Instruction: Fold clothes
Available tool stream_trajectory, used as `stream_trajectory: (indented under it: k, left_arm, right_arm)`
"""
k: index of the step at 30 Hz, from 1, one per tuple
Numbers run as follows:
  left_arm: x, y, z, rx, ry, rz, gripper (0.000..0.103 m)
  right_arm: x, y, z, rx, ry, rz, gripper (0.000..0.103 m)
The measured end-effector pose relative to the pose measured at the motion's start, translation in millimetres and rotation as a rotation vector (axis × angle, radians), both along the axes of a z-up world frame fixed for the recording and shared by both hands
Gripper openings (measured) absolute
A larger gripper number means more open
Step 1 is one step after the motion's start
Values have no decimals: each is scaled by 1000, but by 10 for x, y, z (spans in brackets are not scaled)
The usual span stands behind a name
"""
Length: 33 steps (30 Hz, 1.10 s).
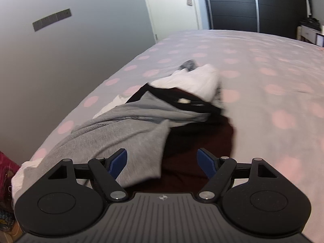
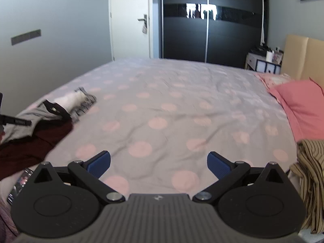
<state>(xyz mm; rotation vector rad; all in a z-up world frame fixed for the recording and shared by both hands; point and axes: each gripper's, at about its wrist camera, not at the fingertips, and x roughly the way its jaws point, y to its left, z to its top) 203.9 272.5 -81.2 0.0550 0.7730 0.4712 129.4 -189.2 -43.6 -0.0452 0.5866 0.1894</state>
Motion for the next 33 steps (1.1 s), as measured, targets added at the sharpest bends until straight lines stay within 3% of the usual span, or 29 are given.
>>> stream_trajectory:
  k: [5, 7, 12, 14, 16, 21, 27, 30, 33]
  left_arm:
    - [257, 231, -348, 37, 59, 14, 70]
    - [312, 261, -423, 61, 86, 22, 55]
    - [363, 359, -440, 83, 120, 38, 39]
    - [335, 395, -371, 54, 112, 33, 31]
    - [311, 415, -260, 25, 75, 26, 16]
    - [173, 212, 200, 69, -46, -26, 10]
    - [-171, -169, 904, 6, -242, -128, 8]
    - [-335, -467, 1265, -66, -342, -229, 0]
    - [-555, -946, 1645, -113, -475, -439, 0]
  right_arm:
    - [82, -133, -128, 55, 74, -53, 103]
    - [119, -160, -167, 76, 105, -65, 103]
    - [160, -166, -236, 82, 149, -61, 103]
    - [161, -157, -247, 97, 159, -54, 103]
    - [145, -140, -233, 116, 165, -40, 103]
    - [86, -69, -184, 109, 149, -15, 103]
    - [-20, -58, -109, 98, 109, -19, 103]
    - [-90, -56, -49, 95, 74, -16, 103]
    - [-150, -48, -2, 75, 41, -19, 103]
